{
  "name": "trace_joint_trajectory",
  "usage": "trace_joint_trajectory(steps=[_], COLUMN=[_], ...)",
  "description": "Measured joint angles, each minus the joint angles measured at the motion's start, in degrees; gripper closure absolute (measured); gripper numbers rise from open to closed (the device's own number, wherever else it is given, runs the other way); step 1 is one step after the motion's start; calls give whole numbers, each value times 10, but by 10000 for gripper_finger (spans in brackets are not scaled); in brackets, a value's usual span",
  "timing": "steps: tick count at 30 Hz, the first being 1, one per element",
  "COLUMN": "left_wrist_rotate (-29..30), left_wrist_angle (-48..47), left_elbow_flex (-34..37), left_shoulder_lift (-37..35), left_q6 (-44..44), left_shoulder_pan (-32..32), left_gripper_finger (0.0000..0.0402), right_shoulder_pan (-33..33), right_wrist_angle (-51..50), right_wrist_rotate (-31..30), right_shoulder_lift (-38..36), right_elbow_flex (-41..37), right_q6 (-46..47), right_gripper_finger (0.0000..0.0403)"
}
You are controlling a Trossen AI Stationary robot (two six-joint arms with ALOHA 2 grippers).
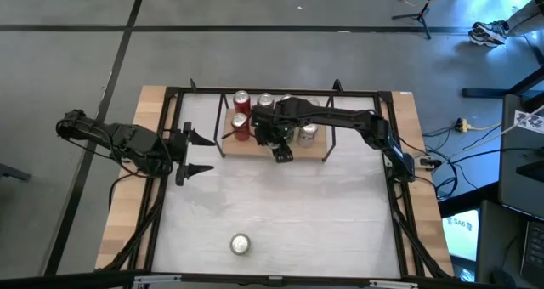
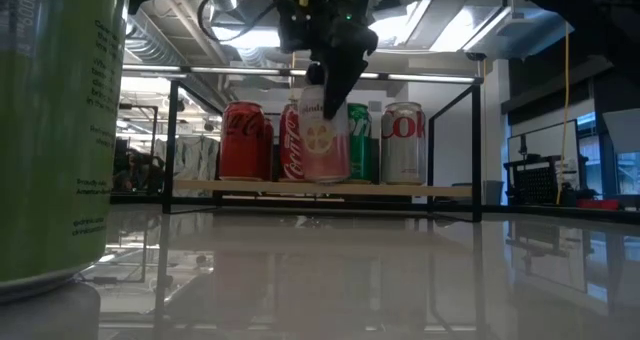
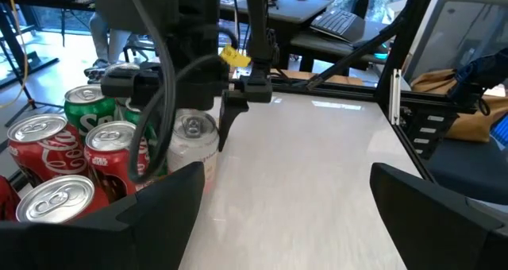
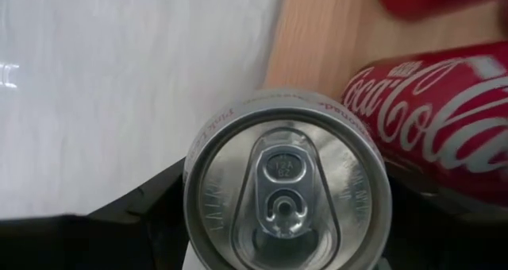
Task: Place canned beverage on shelf
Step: Put the pink soda can on the shelf
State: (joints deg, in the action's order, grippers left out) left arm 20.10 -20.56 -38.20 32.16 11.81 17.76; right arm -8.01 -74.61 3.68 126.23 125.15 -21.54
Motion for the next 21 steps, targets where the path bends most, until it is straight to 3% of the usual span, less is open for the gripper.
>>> trace_joint_trajectory(steps=[21], left_wrist_rotate=[0], left_wrist_angle=[0], left_elbow_flex=[0], left_shoulder_lift=[0], left_q6=[0], left_shoulder_pan=[0], left_gripper_finger=[51], right_shoulder_pan=[1], right_wrist_angle=[12], right_wrist_rotate=[-41], right_shoulder_lift=[0], right_elbow_flex=[-4], right_q6=[-1], right_gripper_finger=[100])
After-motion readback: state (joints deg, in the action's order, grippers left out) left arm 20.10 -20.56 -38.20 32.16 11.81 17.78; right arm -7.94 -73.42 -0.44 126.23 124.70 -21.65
